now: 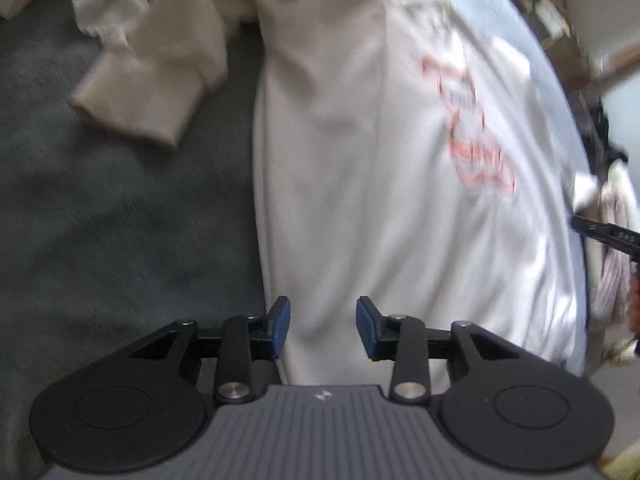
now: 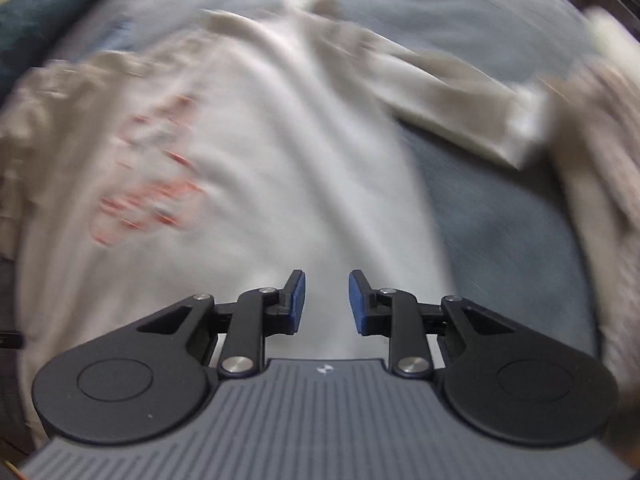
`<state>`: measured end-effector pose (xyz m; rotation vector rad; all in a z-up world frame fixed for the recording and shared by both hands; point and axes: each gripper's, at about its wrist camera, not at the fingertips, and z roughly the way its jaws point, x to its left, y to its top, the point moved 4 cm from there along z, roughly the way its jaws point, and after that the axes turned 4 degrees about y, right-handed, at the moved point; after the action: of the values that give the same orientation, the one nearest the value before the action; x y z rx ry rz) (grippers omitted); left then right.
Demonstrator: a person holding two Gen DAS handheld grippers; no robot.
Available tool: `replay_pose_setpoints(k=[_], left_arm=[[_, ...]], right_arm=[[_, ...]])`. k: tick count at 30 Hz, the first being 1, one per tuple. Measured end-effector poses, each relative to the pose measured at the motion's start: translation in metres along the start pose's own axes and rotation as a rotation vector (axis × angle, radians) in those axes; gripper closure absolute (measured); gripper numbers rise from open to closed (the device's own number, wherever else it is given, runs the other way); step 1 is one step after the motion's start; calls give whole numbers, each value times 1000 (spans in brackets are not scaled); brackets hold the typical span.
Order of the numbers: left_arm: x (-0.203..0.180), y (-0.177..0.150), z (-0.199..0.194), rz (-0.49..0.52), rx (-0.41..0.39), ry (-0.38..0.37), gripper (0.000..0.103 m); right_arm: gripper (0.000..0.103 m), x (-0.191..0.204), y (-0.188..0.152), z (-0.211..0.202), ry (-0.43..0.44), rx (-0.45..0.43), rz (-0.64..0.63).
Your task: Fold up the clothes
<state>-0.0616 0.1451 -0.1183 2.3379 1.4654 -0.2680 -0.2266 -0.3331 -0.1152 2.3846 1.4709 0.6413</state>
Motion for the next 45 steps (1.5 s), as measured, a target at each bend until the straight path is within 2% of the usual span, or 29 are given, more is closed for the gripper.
replay_pose_setpoints(k=[2, 4, 7, 8, 10, 12, 15, 16, 17, 18, 19, 21, 25, 31, 33, 36, 39, 42, 45], left_arm=[[3, 16, 0, -54, -69, 42, 61], [24, 23, -7, -94, -126, 112, 54], [54, 44, 0, -183, -187, 189, 49], [61, 53, 6, -217, -212, 206, 46], [76, 63, 11, -251, -266, 251, 28], [86, 71, 19, -269, -279, 257, 23], [94, 81, 30, -323, -320, 227, 15], [93, 83, 31, -331, -339, 229, 15], [92, 85, 31, -333, -360, 237, 17], [90, 87, 30, -327, -380, 247, 40], [90, 88, 29, -333, -378, 239, 72], [92, 90, 25, -360, -352, 205, 96], [116, 113, -40, -448, -499, 236, 97], [154, 148, -145, -582, -746, 296, 98], [169, 167, -172, -605, -787, 351, 98], [178, 195, -187, -627, -754, 402, 98], [191, 200, -209, -625, -656, 400, 97], [195, 199, -202, -659, -570, 363, 97], [196, 196, -188, -690, -514, 332, 97]], right_arm=[[80, 46, 19, 25, 131, -1, -87], [80, 93, 32, 52, 258, 8, -186], [80, 165, 42, 84, 394, 16, -352], [80, 185, 45, 91, 415, 9, -398], [80, 211, 56, 102, 451, -10, -430], [80, 227, 70, 112, 472, -27, -416], [80, 232, 82, 129, 446, -24, -361], [80, 231, 83, 132, 440, -15, -340], [80, 230, 83, 136, 434, -6, -320], [80, 230, 81, 139, 419, -3, -311], [80, 229, 79, 142, 400, -1, -307], [80, 226, 74, 144, 366, 5, -296], [80, 221, 67, 145, 327, 16, -271], [80, 221, 69, 144, 316, -10, -268], [80, 224, 71, 144, 320, -18, -269], [80, 228, 76, 145, 319, -36, -284], [80, 230, 81, 146, 318, -49, -284], [80, 234, 86, 146, 315, -68, -290], [80, 249, 92, 135, 354, -119, -354]])
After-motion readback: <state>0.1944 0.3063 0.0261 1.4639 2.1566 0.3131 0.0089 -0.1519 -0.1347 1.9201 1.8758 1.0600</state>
